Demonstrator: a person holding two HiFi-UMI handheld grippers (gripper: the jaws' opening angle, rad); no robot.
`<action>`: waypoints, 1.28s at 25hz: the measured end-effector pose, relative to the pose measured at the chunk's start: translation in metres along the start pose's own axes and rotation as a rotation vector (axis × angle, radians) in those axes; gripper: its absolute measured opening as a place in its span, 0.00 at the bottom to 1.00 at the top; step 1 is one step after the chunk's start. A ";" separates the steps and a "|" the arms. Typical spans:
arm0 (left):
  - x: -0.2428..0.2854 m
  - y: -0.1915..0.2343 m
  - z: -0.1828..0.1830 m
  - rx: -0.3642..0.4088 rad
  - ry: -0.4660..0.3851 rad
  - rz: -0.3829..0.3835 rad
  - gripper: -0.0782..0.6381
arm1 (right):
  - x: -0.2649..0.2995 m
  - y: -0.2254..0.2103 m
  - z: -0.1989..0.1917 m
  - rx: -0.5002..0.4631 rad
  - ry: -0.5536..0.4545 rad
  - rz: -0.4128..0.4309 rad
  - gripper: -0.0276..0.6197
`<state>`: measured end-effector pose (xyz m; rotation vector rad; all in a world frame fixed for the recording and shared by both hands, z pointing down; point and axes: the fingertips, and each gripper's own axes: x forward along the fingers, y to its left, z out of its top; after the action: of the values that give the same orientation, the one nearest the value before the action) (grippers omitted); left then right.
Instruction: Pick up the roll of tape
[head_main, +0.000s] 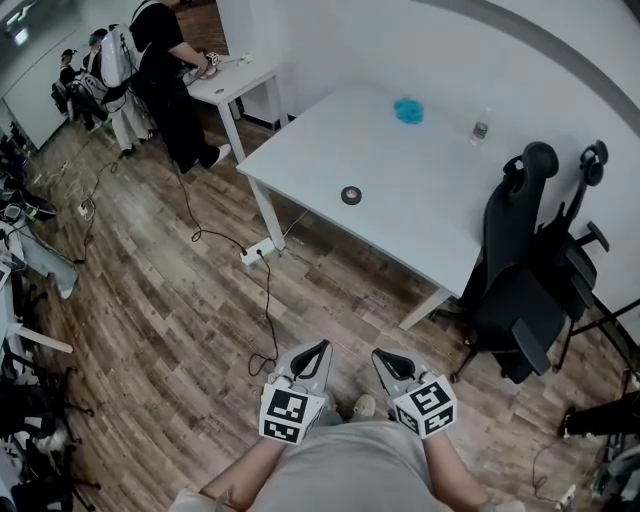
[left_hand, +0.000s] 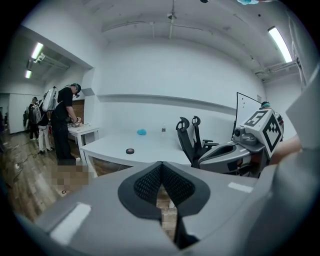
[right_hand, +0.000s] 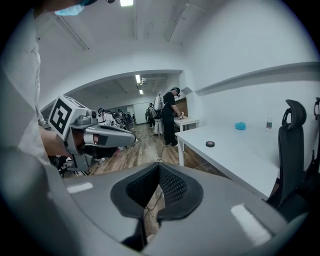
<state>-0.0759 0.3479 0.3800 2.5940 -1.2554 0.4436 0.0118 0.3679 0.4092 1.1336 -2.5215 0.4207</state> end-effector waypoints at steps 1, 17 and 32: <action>0.000 0.003 0.001 0.002 -0.006 -0.002 0.13 | 0.003 0.001 0.001 -0.001 0.000 -0.003 0.05; -0.001 0.037 0.001 0.012 -0.010 -0.017 0.13 | 0.033 0.003 0.005 0.029 0.016 -0.026 0.05; 0.067 0.079 0.019 0.039 -0.006 -0.026 0.13 | 0.090 -0.058 0.021 0.041 0.001 -0.015 0.05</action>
<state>-0.0960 0.2455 0.3920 2.6423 -1.2248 0.4602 -0.0042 0.2629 0.4360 1.1663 -2.5124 0.4715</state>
